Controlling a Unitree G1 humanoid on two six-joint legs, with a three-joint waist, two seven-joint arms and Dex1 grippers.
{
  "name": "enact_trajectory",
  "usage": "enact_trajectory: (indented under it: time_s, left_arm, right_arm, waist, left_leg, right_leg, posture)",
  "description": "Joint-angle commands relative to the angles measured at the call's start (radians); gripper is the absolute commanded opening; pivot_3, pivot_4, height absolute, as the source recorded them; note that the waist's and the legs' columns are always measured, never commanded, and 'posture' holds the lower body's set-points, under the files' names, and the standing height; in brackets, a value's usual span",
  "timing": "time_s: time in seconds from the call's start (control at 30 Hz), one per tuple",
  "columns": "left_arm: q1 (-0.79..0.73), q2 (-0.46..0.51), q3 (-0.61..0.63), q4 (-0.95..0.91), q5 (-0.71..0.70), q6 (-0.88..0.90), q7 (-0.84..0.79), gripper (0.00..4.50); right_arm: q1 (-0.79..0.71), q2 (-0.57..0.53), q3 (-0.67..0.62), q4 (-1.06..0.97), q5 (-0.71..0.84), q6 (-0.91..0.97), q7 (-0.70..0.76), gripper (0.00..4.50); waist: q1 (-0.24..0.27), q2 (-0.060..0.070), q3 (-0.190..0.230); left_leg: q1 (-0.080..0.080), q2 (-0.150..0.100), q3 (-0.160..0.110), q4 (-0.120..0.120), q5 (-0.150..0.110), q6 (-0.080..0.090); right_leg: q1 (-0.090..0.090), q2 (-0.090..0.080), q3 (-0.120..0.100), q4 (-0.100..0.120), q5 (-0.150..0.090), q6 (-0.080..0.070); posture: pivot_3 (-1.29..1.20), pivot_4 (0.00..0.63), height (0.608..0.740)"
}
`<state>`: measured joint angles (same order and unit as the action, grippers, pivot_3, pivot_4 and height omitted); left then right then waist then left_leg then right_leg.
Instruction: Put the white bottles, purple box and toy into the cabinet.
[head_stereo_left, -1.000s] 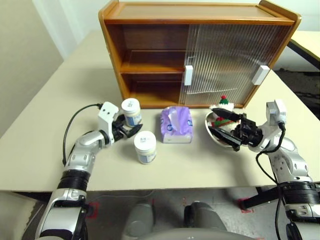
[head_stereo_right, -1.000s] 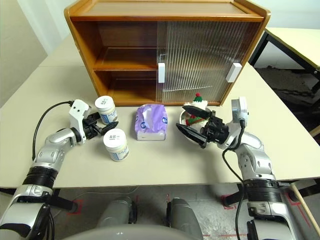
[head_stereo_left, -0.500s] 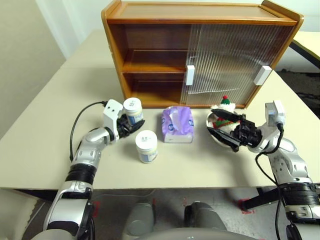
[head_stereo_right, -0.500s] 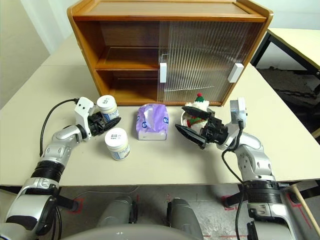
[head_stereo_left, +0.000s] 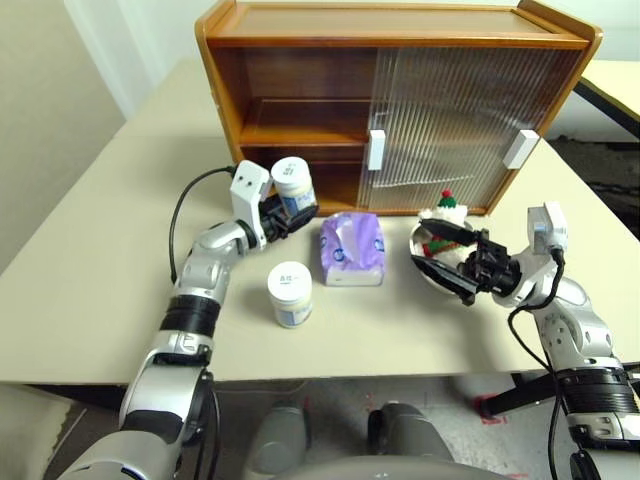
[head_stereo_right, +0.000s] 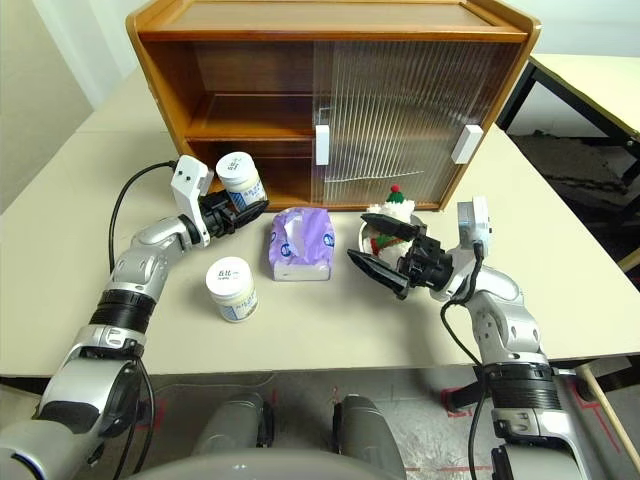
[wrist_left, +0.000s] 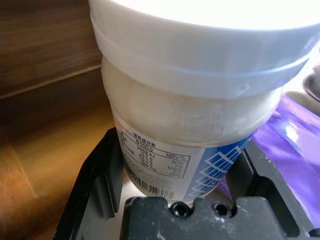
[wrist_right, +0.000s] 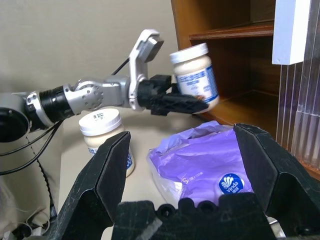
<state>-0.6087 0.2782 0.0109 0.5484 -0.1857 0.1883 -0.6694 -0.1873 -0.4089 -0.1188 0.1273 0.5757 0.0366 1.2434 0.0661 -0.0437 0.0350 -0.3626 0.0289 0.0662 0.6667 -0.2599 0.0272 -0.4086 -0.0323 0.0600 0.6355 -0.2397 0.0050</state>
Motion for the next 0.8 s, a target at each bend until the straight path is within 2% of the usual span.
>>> enact_trajectory:
  time_s: [0.03,0.4,0.8]
  left_arm:
    - [-0.074,-0.018,-0.005,0.120,0.035,-0.035,0.041,3.13]
    - [-0.270,-0.065,-0.026,0.470,0.135,-0.180,0.140,3.13]
    - [-0.395,-0.123,-0.003,0.696,0.186,-0.256,0.325,3.13]
  right_arm:
    - [-0.009,0.002,0.011,-0.002,-0.003,0.000,-0.002,4.50]
    - [0.017,-0.002,0.010,-0.018,0.000,-0.001,-0.006,4.50]
    - [0.009,-0.001,-0.016,-0.038,0.014,0.004,-0.046,4.50]
  waist:
    - [0.001,0.000,0.000]
    - [0.004,-0.001,0.001]
    - [0.001,-0.002,0.001]
  left_leg:
    - [0.000,0.000,0.000,0.000,0.000,0.000]
    - [-0.008,-0.001,-0.001,0.001,0.000,0.000]
    - [-0.010,-0.003,-0.001,0.003,0.000,0.000]
  right_leg:
    - [0.000,0.000,0.000,0.000,0.000,0.000]
    - [-0.005,0.000,-0.001,-0.002,0.001,0.001]
    - [-0.005,0.000,-0.002,-0.003,0.002,0.003]
  posture:
    - [0.11,0.000,0.740]
    - [0.08,0.000,0.740]
    - [0.06,0.000,0.740]
